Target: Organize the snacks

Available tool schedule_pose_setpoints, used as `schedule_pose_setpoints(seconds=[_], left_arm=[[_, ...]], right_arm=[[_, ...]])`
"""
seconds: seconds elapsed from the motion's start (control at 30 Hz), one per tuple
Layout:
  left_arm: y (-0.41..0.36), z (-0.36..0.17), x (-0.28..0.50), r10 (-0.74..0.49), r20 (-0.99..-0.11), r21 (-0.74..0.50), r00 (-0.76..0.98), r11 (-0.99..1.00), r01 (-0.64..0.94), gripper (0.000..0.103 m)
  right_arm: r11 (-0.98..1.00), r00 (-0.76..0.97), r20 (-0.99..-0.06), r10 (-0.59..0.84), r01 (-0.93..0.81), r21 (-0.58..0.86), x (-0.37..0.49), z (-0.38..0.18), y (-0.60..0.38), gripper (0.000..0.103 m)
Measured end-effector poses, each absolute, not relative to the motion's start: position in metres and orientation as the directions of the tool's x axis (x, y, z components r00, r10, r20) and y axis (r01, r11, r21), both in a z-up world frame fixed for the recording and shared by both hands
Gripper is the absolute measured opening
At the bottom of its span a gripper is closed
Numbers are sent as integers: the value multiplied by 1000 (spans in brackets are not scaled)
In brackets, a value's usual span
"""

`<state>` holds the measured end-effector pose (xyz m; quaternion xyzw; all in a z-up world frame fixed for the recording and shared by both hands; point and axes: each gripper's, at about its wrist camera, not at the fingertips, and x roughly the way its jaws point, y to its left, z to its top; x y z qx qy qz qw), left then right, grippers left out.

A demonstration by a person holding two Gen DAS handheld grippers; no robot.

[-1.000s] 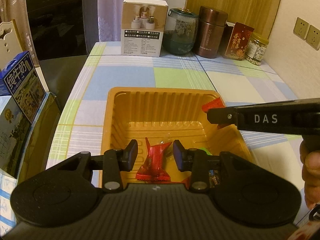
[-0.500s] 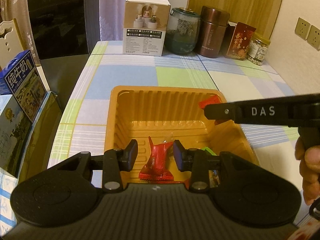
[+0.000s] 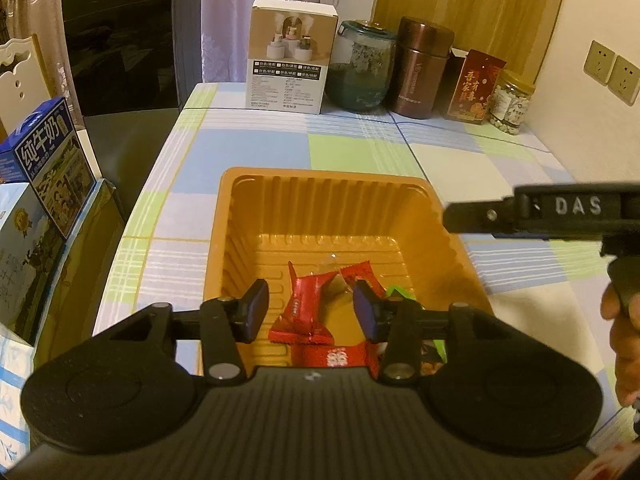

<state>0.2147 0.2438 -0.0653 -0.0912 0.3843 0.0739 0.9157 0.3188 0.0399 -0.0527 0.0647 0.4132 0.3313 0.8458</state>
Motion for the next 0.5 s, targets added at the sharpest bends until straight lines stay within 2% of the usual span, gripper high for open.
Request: schedule_pose_setpoints(seconds=[0.37, 0.5], left_arm=[[224, -33, 172, 91, -697, -113, 711, 965, -235, 87], [216, -19, 152, 97, -684, -115, 723, 964, -239, 95]], right_arm=[[791, 453, -668, 590, -489, 367, 267, -28, 5, 65], [792, 465, -665, 585, -505, 344, 243, -14, -5, 65]])
